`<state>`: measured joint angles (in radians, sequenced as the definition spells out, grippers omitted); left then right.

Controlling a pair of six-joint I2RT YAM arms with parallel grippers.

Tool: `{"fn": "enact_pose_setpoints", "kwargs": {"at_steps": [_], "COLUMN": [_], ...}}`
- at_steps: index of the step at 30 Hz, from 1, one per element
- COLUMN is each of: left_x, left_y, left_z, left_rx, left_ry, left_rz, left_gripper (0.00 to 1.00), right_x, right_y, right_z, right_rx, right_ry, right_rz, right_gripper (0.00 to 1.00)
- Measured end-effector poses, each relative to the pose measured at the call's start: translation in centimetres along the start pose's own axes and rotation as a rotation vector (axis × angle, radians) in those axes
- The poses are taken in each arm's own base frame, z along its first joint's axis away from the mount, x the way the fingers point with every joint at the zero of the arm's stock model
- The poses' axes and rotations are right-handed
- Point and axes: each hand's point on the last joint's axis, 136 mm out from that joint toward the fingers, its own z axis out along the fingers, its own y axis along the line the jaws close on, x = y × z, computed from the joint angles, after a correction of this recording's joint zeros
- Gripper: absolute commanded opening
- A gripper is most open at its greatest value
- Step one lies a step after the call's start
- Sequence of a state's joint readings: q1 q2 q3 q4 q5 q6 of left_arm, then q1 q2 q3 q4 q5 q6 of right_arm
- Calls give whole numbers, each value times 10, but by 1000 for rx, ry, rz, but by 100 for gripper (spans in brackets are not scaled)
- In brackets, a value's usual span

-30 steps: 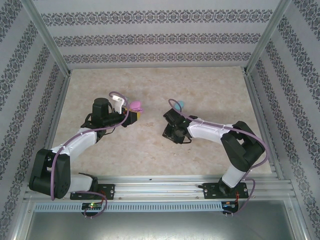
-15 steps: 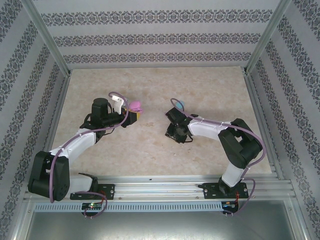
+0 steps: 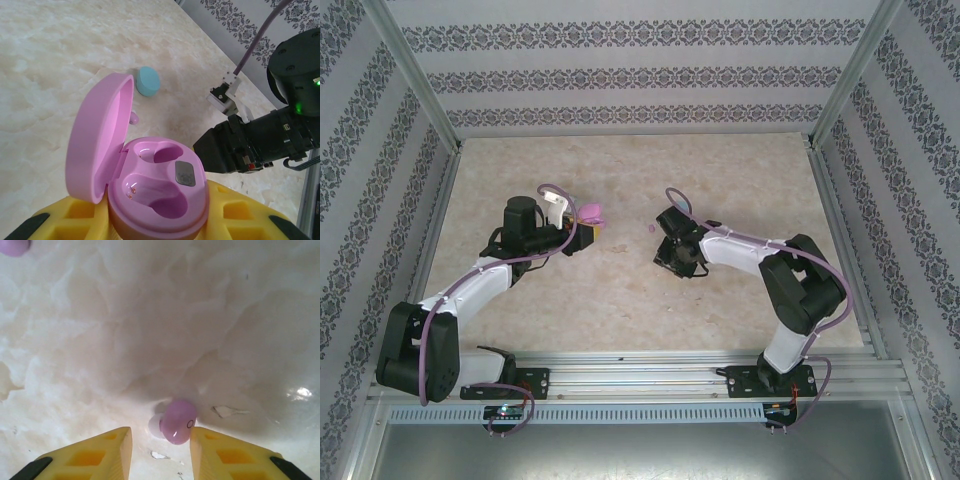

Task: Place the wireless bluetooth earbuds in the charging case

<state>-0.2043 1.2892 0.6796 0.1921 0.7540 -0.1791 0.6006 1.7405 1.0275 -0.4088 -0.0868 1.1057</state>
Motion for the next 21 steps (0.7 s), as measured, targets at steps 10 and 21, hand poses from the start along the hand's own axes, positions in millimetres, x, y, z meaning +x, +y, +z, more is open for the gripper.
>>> {"fn": "enact_pose_setpoints", "kwargs": {"at_steps": [10,21], "left_x": [1,1], "left_y": [0,-1], "left_z": [0,0], "left_rx": [-1,4], "left_ry": [5,6], "left_rz": [11,13], "left_gripper": [19,19], "right_x": [-3,-1], "right_y": [-3,-8], "right_z": [4,11], "right_rx": [18,44], "right_ry": [7,21], "right_rz": [-4,-11], "right_gripper": [35,24]}}
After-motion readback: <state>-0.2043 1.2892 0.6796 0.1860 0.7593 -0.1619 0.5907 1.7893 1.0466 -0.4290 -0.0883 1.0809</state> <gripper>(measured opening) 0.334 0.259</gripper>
